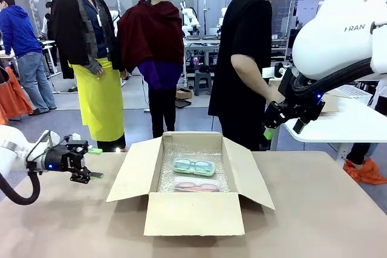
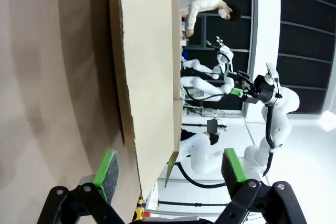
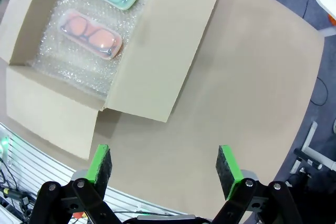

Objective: Pack the glasses set securely to prepare it for shipping.
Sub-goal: Position the Package Box on the left side of the table.

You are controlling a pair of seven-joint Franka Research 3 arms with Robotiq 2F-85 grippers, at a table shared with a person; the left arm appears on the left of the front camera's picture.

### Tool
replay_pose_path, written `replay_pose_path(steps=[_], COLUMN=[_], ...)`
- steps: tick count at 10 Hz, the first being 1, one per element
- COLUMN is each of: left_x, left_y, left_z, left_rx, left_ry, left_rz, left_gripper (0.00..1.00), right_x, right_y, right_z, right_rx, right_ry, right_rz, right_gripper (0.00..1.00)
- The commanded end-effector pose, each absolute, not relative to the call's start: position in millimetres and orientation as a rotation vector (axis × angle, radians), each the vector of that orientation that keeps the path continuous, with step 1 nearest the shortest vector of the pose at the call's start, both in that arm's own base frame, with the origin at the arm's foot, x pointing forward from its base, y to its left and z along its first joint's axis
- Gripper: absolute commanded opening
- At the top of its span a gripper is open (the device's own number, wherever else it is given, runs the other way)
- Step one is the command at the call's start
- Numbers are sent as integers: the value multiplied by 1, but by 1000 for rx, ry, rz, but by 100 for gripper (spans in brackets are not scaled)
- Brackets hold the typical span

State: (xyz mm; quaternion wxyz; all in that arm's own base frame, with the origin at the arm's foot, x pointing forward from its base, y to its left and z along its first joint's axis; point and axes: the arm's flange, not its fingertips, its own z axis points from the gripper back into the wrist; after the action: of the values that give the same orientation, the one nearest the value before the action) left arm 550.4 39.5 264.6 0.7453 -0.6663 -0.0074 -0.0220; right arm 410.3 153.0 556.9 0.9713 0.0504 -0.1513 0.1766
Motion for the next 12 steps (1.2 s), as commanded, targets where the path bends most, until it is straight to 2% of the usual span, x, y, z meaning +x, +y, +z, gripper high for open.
replay_pose_path(steps=[1,6,10,11,12], left_x=[562,566,566,565,563], left_y=[31,-4,-25,-27,-26], left_z=[260,237,233,233,236], left_rx=[-1507,-1514,-1557,-1558,-1580], left_ry=[5,-85,-60,-60,-74], left_rz=[-76,-70,-92,-95,-110], left_gripper=[100,100,100,85,42], right_x=[411,411,411,411,411], right_y=[153,153,153,153,153], right_z=[560,560,560,560,560], right_rx=[91,91,91,91,91], right_ry=[-300,-300,-300,-300,-300], right_rz=[376,376,376,376,376], right_gripper=[100,100,100,100,100])
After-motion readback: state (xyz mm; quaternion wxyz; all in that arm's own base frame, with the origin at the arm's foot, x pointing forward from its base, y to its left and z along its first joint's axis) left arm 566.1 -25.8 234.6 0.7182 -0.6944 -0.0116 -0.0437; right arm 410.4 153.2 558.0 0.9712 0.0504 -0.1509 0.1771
